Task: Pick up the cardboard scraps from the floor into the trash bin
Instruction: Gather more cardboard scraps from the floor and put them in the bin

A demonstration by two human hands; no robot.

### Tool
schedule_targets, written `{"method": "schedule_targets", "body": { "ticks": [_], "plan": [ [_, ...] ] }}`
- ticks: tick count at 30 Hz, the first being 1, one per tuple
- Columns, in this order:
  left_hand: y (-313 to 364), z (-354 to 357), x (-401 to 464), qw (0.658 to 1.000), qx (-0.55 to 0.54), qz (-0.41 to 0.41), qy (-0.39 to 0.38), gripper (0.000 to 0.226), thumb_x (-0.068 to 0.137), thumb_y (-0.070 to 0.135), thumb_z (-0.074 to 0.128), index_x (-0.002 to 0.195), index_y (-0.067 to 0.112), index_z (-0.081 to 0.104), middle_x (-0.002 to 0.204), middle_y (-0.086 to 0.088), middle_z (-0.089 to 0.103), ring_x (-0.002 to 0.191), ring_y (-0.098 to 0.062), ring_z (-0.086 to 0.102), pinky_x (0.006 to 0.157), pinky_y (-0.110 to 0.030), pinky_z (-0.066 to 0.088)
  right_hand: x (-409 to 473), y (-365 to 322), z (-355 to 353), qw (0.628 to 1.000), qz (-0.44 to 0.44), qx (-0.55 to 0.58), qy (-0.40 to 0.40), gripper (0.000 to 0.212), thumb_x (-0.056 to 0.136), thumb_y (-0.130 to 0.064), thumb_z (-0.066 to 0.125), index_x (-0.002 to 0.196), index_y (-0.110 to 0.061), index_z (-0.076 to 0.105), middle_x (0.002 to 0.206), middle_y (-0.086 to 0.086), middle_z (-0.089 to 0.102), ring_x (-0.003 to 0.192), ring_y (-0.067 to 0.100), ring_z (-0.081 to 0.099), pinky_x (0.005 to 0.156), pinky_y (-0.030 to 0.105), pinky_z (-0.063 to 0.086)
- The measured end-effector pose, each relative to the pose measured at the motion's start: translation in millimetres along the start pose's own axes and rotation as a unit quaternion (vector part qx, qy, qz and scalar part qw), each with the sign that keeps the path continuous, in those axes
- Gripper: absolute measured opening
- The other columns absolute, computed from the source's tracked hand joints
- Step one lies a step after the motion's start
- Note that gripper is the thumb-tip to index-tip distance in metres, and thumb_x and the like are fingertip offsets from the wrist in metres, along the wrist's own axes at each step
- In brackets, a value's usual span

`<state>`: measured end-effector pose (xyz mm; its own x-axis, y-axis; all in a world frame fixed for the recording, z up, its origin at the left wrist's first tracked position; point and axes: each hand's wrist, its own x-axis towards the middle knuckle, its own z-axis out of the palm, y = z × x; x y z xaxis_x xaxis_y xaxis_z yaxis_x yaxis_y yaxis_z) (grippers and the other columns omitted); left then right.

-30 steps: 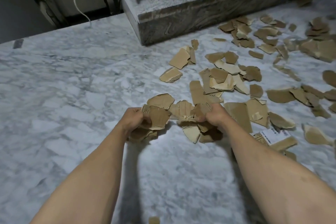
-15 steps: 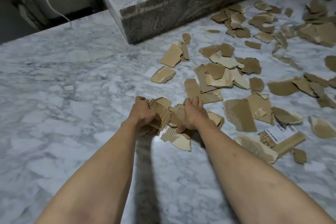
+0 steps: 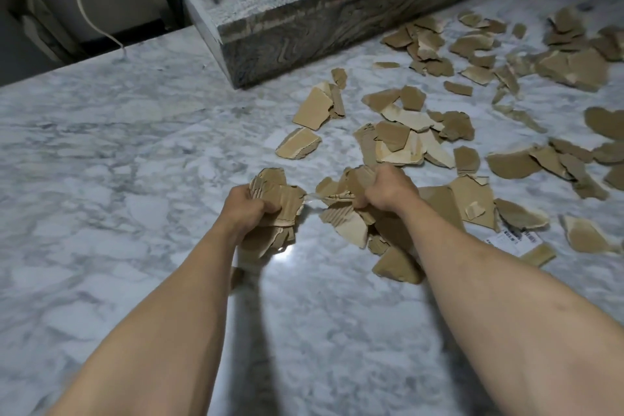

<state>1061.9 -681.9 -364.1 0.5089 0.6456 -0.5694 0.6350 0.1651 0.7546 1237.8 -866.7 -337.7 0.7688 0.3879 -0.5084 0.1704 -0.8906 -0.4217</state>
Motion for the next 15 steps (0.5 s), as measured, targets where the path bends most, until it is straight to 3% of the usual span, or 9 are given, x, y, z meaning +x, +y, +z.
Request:
{"method": "schedule_targets", "body": {
  "ticks": [2, 4, 7, 11, 13, 15],
  "plan": [
    [4.7, 4.4, 0.0, 1.000, -0.015, -0.005, -0.006, 0.022, 0.075, -0.005, 0.077, 0.091, 0.009, 0.070, 0.092, -0.014, 0.075, 0.087, -0.034, 0.073, 0.086, -0.049, 0.060, -2.0, -2.4, -6.7, 1.000, 0.017, -0.011, 0.021, 0.079, 0.070, -0.028, 0.089, 0.140, -0.019, 0.052, 0.129, 0.011, 0.063, 0.120, 0.034, 0.057, 0.094, 0.038, 0.050],
    [10.5, 9.2, 0.7, 1.000, -0.022, -0.007, -0.010, 0.022, 0.073, -0.005, 0.078, 0.087, 0.009, 0.070, 0.092, -0.016, 0.076, 0.086, -0.035, 0.073, 0.086, -0.051, 0.059, -3.9, -3.4, -12.5, 0.998, 0.031, -0.020, 0.042, 0.064, 0.071, -0.027, 0.088, 0.128, -0.019, 0.060, 0.122, 0.012, 0.065, 0.114, 0.035, 0.059, 0.086, 0.036, 0.049],
    [26.4, 17.3, 0.1, 0.999, -0.016, -0.006, -0.029, 0.021, 0.075, -0.005, 0.076, 0.094, 0.002, 0.071, 0.097, -0.020, 0.075, 0.085, -0.035, 0.073, 0.085, -0.045, 0.060, -5.3, 3.9, -18.5, 0.997, 0.061, -0.012, 0.040, 0.057, 0.071, -0.026, 0.088, 0.119, -0.014, 0.061, 0.120, 0.011, 0.064, 0.113, 0.034, 0.060, 0.084, 0.036, 0.047],
    [38.7, 34.4, 1.9, 0.995, 0.032, -0.011, -0.094, 0.020, 0.076, 0.000, 0.076, 0.095, 0.001, 0.070, 0.098, -0.023, 0.075, 0.086, -0.035, 0.072, 0.085, -0.043, 0.060, -14.2, 38.3, -19.1, 0.993, 0.093, 0.034, -0.065, 0.095, 0.065, -0.020, 0.092, 0.144, -0.011, 0.039, 0.142, 0.013, 0.052, 0.127, 0.035, 0.051, 0.098, 0.039, 0.047],
    [39.8, 53.6, 3.7, 0.989, 0.097, 0.010, -0.116, 0.027, 0.074, 0.007, 0.079, 0.099, -0.001, 0.069, 0.100, -0.021, 0.073, 0.089, -0.034, 0.071, 0.086, -0.042, 0.059, -22.3, 57.5, -9.6, 0.988, 0.106, 0.028, -0.112, 0.113, 0.067, -0.018, 0.092, 0.155, -0.015, 0.020, 0.153, 0.012, 0.040, 0.135, 0.035, 0.043, 0.100, 0.039, 0.045],
    [39.3, 78.7, 7.7, 0.968, 0.213, 0.070, -0.116, 0.040, 0.073, 0.018, 0.081, 0.105, -0.002, 0.069, 0.117, -0.018, 0.061, 0.100, -0.030, 0.063, 0.086, -0.040, 0.054, -28.4, 70.3, 5.9, 0.988, 0.100, -0.007, -0.116, 0.120, 0.066, -0.022, 0.092, 0.156, -0.020, 0.013, 0.154, 0.012, 0.039, 0.136, 0.035, 0.043, 0.105, 0.042, 0.044]
  ]
}}
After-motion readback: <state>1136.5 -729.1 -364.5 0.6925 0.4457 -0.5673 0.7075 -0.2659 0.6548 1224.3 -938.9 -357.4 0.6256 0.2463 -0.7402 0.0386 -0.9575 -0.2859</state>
